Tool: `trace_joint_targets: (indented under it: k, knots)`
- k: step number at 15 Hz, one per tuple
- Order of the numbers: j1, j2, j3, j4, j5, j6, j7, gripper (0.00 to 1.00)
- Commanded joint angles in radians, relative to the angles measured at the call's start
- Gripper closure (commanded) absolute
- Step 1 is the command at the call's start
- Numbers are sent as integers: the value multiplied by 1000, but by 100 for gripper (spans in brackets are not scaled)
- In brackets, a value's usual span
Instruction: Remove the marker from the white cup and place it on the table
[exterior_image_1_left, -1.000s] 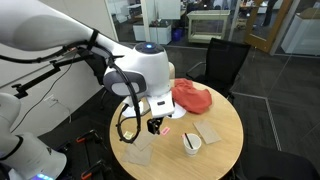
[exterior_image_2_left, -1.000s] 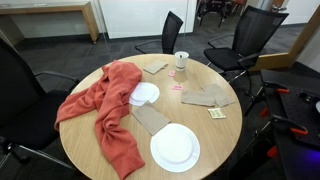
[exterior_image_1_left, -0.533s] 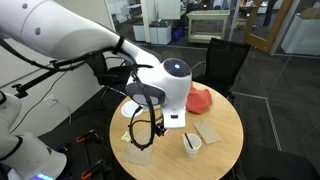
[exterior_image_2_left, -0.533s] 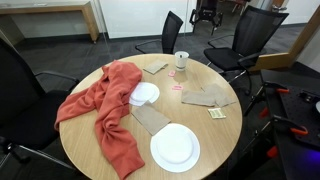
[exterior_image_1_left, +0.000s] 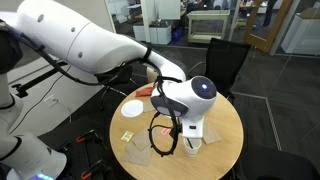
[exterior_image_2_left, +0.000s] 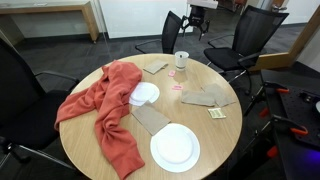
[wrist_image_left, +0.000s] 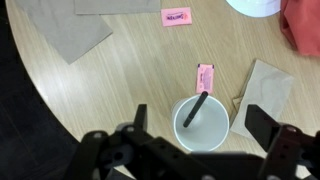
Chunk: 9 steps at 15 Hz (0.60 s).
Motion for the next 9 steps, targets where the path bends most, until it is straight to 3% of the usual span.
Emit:
trace_joint_targets:
  k: [1,9]
  knots:
    - [-48,106,35,150,46,-109,-46,0]
    - [-69,250,48,344,32,-276,-58,0]
